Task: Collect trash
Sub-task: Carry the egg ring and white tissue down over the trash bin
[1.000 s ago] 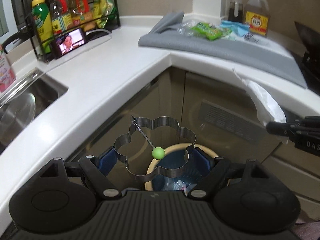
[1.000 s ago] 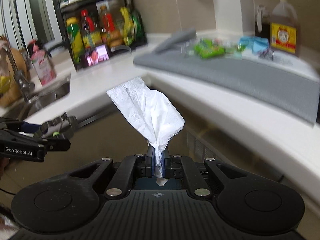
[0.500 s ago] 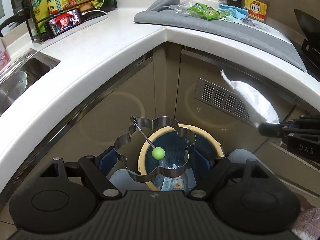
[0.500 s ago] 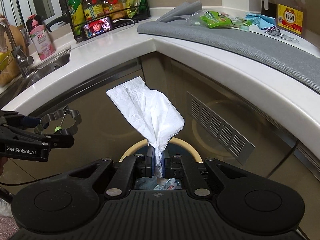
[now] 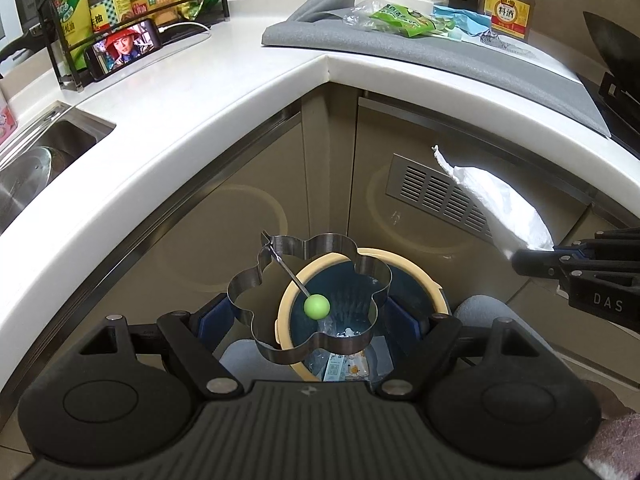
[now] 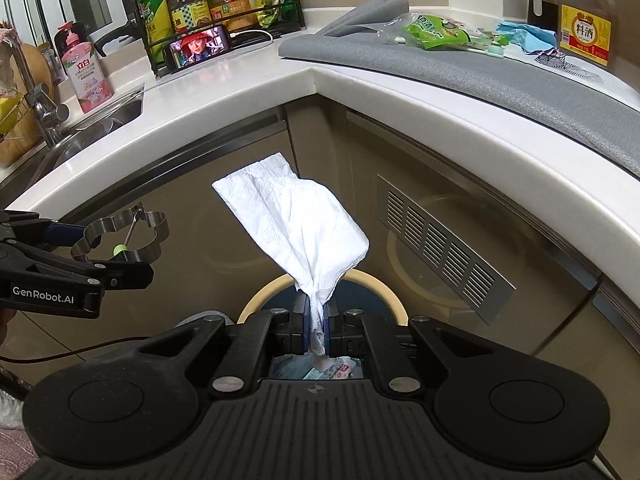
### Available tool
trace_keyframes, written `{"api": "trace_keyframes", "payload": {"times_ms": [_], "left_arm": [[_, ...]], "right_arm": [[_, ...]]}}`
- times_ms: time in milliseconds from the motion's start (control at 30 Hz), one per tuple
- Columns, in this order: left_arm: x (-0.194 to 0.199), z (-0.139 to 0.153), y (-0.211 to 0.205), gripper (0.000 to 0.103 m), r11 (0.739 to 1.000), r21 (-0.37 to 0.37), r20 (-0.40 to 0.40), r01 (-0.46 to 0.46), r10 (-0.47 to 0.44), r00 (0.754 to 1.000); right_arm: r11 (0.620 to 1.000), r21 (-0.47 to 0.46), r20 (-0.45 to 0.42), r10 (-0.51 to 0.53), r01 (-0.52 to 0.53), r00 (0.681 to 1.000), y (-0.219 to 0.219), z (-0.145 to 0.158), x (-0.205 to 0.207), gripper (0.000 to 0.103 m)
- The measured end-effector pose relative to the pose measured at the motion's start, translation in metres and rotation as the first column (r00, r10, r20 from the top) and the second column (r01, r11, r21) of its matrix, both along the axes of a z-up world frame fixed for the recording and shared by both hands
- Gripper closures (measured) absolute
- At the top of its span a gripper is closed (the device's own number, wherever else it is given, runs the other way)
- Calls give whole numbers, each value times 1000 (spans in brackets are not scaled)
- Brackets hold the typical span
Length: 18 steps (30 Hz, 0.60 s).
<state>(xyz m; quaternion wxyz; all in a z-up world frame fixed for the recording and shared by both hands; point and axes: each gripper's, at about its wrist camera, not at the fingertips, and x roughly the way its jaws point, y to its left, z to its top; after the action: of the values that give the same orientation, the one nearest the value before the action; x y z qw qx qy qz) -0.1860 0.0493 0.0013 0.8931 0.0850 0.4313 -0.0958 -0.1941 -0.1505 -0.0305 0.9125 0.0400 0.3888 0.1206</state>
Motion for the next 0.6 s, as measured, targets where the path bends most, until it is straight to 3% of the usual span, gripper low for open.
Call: {"api": "trace_keyframes", "payload": {"times_ms": [600], "left_arm": [[6, -7, 1, 17, 1000, -6, -28, -4, 4, 1000]], "right_arm": [[1000, -5, -36, 10, -10, 999, 1, -6, 8, 96]]}}
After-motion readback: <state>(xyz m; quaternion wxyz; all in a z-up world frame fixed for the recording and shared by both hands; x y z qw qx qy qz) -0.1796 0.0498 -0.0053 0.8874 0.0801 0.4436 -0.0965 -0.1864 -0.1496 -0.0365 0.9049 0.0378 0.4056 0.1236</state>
